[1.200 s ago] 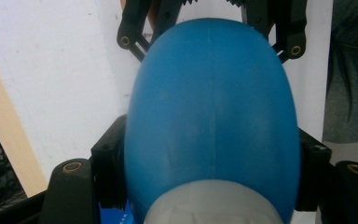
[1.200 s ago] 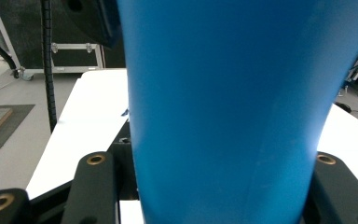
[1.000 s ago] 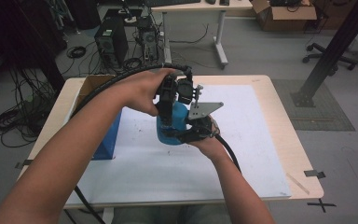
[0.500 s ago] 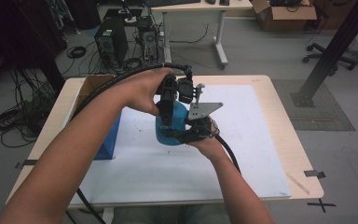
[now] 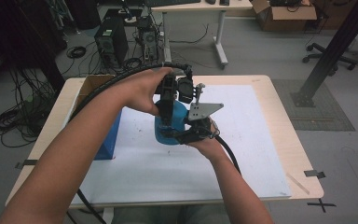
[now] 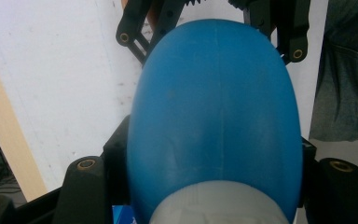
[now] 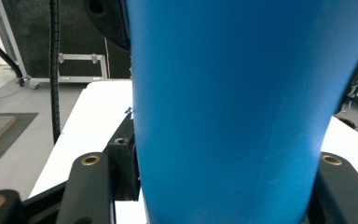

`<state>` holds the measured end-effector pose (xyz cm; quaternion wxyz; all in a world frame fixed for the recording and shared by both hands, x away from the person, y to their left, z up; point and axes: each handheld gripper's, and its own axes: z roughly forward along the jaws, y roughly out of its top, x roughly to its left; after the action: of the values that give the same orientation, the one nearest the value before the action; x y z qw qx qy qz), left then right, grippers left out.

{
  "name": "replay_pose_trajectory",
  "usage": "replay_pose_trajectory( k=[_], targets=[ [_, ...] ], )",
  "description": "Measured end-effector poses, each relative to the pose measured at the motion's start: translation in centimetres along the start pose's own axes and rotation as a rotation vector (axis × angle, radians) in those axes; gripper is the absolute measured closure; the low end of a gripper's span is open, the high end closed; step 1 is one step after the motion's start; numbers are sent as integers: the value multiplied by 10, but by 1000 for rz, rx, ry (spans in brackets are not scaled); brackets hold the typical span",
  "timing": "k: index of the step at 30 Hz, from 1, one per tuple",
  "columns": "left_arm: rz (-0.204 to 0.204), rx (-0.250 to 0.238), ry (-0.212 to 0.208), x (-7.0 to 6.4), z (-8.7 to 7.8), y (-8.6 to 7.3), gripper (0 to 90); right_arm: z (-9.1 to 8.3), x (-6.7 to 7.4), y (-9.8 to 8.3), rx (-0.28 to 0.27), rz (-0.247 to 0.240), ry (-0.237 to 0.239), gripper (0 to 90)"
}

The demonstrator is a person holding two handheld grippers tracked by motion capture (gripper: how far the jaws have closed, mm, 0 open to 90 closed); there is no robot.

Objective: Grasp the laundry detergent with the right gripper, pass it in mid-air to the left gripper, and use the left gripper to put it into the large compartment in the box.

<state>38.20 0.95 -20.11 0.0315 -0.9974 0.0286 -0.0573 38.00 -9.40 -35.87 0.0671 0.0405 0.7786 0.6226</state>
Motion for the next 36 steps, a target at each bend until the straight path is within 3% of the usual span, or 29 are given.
replay_pose_trajectory(
  k=[9, 15, 20, 36],
  targets=[
    [-3, -1, 7, 1, -1, 1, 393, 0, 0, -4, -48, 17, -5, 330],
    [-1, 1, 4, 2, -2, 1, 393, 0, -1, -8, -63, 44, -37, 150],
    [-9, -4, 2, 4, -3, 0, 392, -1, 0, -9, -67, 51, -55, 85],
    [-58, -15, -11, 6, -15, -6, 392, -6, -1, -12, -70, 58, -71, 49]
  ],
)
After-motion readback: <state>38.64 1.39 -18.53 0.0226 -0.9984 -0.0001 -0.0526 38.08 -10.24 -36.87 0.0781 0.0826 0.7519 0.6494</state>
